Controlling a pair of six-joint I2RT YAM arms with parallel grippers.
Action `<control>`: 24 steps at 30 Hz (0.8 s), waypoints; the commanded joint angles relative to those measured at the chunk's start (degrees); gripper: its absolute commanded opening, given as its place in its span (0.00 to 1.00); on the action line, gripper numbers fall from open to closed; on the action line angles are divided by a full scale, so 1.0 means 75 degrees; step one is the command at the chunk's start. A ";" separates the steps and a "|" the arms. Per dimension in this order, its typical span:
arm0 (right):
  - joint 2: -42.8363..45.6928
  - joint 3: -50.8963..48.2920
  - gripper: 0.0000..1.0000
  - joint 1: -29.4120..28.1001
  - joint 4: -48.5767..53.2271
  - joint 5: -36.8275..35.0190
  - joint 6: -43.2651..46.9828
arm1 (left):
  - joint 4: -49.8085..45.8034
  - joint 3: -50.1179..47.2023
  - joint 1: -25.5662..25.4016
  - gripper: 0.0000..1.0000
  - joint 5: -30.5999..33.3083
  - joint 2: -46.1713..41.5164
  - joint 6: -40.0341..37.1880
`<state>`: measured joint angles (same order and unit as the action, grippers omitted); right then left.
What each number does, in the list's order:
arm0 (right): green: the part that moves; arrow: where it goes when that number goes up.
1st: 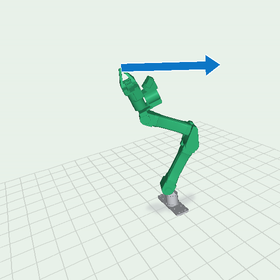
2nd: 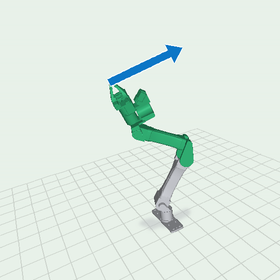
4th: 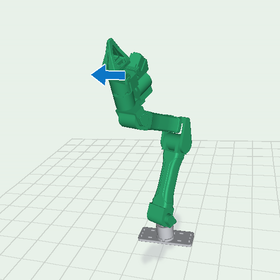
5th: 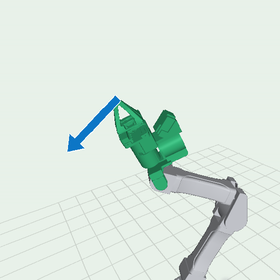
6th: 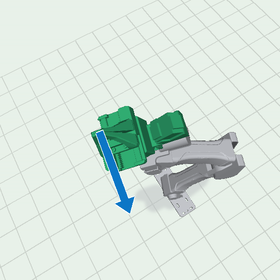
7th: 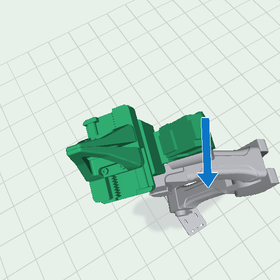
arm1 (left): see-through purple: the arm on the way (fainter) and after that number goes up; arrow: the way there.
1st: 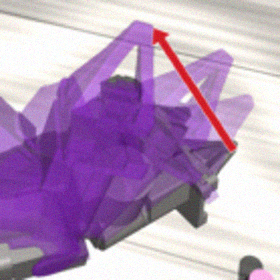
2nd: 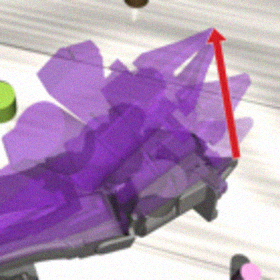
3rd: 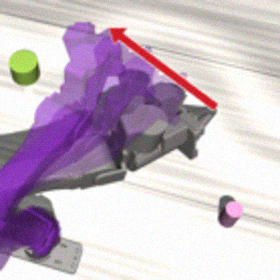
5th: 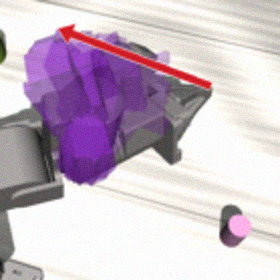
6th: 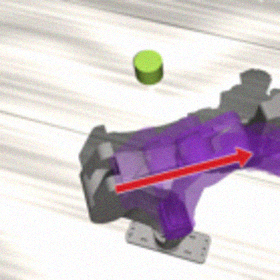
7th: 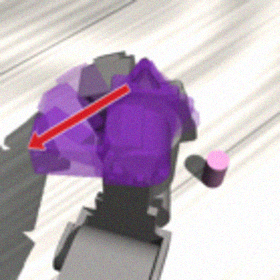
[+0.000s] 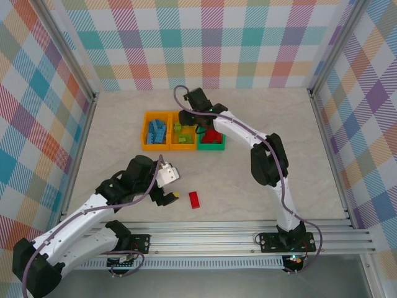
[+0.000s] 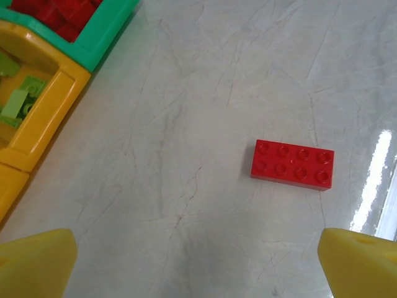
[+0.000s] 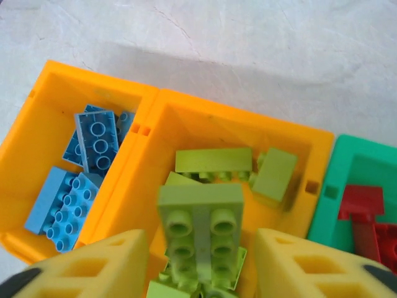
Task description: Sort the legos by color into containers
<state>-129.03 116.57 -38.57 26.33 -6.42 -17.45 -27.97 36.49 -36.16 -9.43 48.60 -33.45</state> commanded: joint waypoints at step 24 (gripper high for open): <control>0.9629 -0.8173 0.81 0.0045 0.1578 0.3387 0.0404 | -0.1431 0.2490 -0.0328 0.88 0.2892 0.1680 0.9685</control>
<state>-59.88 60.18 -38.26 30.35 11.07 -13.08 -33.06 54.63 -35.27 10.02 57.43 18.65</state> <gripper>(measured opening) 0.795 0.889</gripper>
